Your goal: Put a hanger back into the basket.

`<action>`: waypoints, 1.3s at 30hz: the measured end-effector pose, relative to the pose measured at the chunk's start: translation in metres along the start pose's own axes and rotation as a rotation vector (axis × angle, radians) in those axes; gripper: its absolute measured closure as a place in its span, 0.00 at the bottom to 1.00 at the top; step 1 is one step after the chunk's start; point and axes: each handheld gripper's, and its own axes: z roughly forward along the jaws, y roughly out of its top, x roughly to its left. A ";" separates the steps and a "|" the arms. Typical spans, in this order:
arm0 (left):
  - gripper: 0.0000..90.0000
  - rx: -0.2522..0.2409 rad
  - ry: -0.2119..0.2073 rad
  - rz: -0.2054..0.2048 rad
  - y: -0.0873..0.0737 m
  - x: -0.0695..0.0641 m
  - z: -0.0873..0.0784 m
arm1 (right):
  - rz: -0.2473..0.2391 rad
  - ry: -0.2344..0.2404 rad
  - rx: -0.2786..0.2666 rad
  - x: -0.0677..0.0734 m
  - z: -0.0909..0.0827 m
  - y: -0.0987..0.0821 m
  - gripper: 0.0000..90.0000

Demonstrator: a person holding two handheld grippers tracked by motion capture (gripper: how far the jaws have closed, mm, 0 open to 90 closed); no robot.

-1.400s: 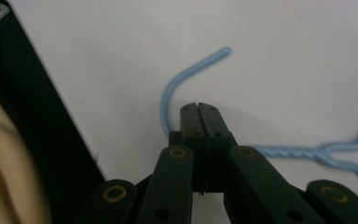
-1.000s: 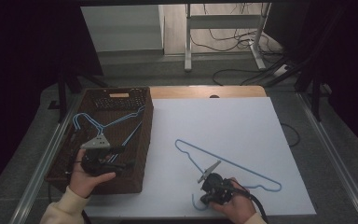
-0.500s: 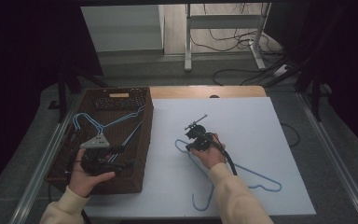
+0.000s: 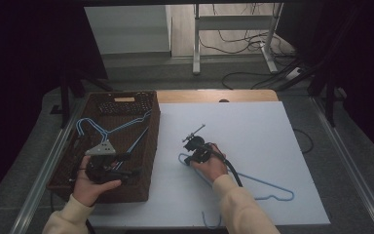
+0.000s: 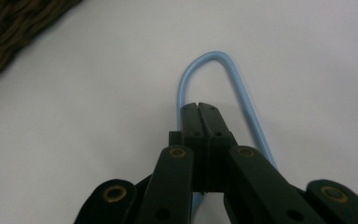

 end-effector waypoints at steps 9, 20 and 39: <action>0.27 0.010 -0.002 0.005 0.000 -0.001 0.002 | -0.057 0.027 -0.040 0.028 -0.031 -0.041 1.00; 0.27 0.008 -0.004 0.008 0.002 -0.002 0.002 | 0.172 -0.162 -0.007 -0.038 -0.109 -0.163 1.00; 0.27 0.001 -0.001 0.001 0.002 0.000 0.001 | 0.207 -0.295 -0.005 -0.074 -0.113 -0.165 1.00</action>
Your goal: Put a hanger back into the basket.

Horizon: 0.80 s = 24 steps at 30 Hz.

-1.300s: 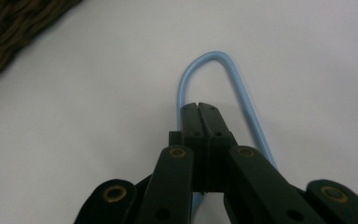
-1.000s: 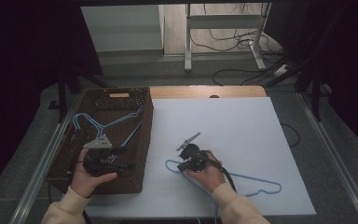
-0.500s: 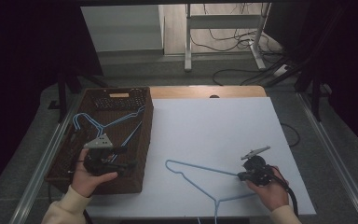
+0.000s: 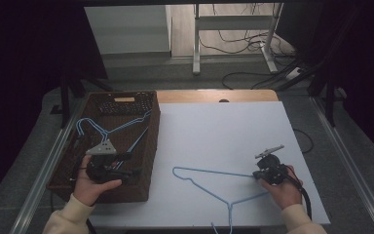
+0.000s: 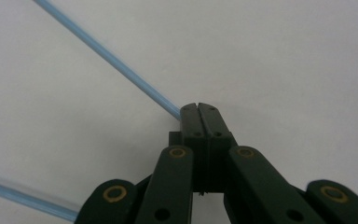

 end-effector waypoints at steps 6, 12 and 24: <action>0.27 0.004 0.004 -0.001 0.000 0.001 0.001 | -0.001 -0.008 -0.029 -0.007 0.010 0.019 1.00; 0.27 0.006 0.004 0.002 -0.001 0.001 0.000 | 0.007 -0.003 -0.047 -0.010 0.015 0.028 1.00; 0.27 0.004 0.004 0.005 -0.001 0.000 0.000 | 0.053 -0.024 -0.040 -0.022 0.010 0.012 1.00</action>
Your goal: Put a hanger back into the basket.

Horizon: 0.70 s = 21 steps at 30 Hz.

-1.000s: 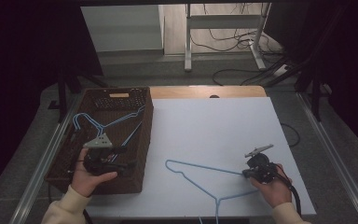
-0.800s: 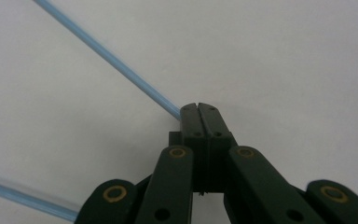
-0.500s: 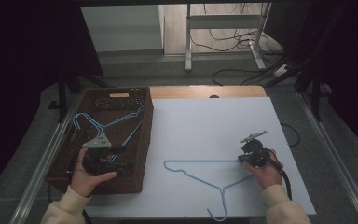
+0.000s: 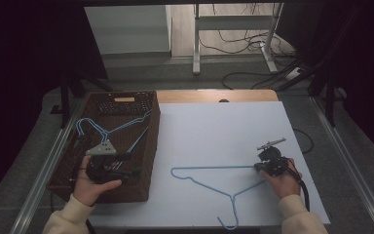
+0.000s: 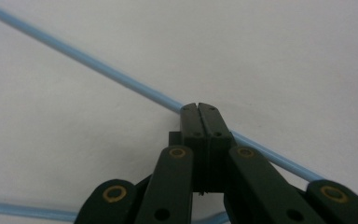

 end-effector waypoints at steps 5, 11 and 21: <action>0.27 0.005 -0.001 0.001 0.000 0.001 0.002 | 0.000 -0.023 -0.022 -0.003 0.005 0.008 1.00; 0.27 0.005 0.000 0.000 0.000 0.001 0.003 | 0.012 -0.025 -0.043 -0.007 0.016 0.026 1.00; 0.27 0.006 0.001 -0.003 0.001 0.003 0.003 | 0.011 -0.013 -0.048 -0.013 0.034 0.059 1.00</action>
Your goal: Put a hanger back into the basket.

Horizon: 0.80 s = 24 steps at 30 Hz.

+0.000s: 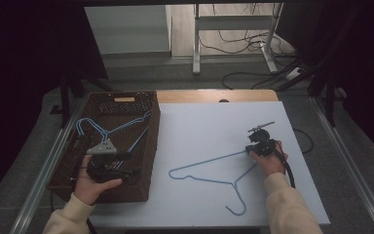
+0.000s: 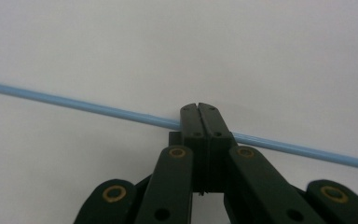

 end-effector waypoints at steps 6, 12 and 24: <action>0.27 0.002 -0.004 0.003 0.001 -0.002 0.001 | 0.005 0.002 -0.004 0.000 0.010 0.015 1.00; 0.27 -0.002 -0.004 0.003 0.001 -0.002 0.000 | 0.008 0.003 -0.021 0.001 0.010 0.018 1.00; 0.27 -0.006 -0.006 0.010 0.001 -0.005 -0.001 | -0.068 0.137 -0.015 0.046 -0.047 -0.015 0.89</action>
